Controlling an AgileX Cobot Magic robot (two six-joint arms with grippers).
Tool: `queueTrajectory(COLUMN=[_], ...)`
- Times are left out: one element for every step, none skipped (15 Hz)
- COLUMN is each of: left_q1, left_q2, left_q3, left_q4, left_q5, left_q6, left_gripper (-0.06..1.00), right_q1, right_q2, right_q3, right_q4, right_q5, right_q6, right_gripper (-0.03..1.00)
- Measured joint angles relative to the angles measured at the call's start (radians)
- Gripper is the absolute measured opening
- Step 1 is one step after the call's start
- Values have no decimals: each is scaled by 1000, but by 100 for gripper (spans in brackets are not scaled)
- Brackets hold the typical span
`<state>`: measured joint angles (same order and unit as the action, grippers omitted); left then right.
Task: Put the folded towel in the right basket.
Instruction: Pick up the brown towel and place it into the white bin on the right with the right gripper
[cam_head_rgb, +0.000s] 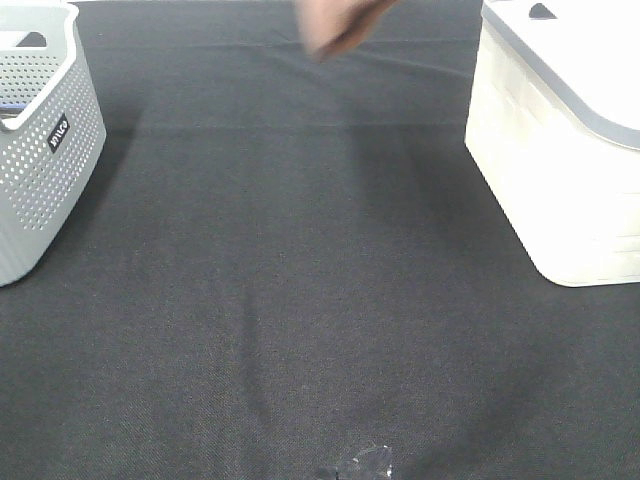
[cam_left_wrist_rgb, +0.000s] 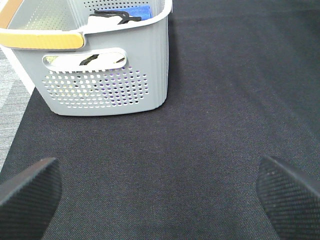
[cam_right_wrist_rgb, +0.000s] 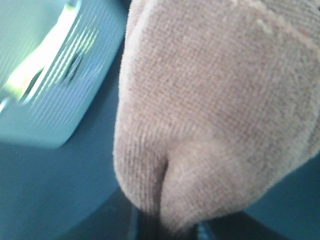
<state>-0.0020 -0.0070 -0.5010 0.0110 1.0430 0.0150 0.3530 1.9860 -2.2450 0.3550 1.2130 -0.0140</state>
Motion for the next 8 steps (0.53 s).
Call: queueTrajectory(left_q1=[0, 0, 0, 0, 0, 0, 0, 0], left_q2=[0, 0, 0, 0, 0, 0, 0, 0], left_q3=[0, 0, 0, 0, 0, 0, 0, 0], left_q4=[0, 0, 0, 0, 0, 0, 0, 0], left_q5=[0, 0, 0, 0, 0, 0, 0, 0], left_q6=[0, 0, 0, 0, 0, 0, 0, 0], left_gripper=[99, 99, 99, 99, 99, 99, 99, 99], right_q1=[-62, -118, -118, -201, -256, -300, -339, -372], right_q2=[-56, -108, -108, -162, -183, -184, -173, -152], right_q3=[14, 36, 36, 88, 130, 159, 187, 196], right_q4=[-51, -118, -118, -236, -307, -355, -372, -385], right_q5=[0, 1, 1, 2, 3, 7, 12, 16], right_q6=[4, 4, 4, 5, 5, 5, 5, 5], right_gripper=[20, 20, 20, 20, 20, 20, 20, 20])
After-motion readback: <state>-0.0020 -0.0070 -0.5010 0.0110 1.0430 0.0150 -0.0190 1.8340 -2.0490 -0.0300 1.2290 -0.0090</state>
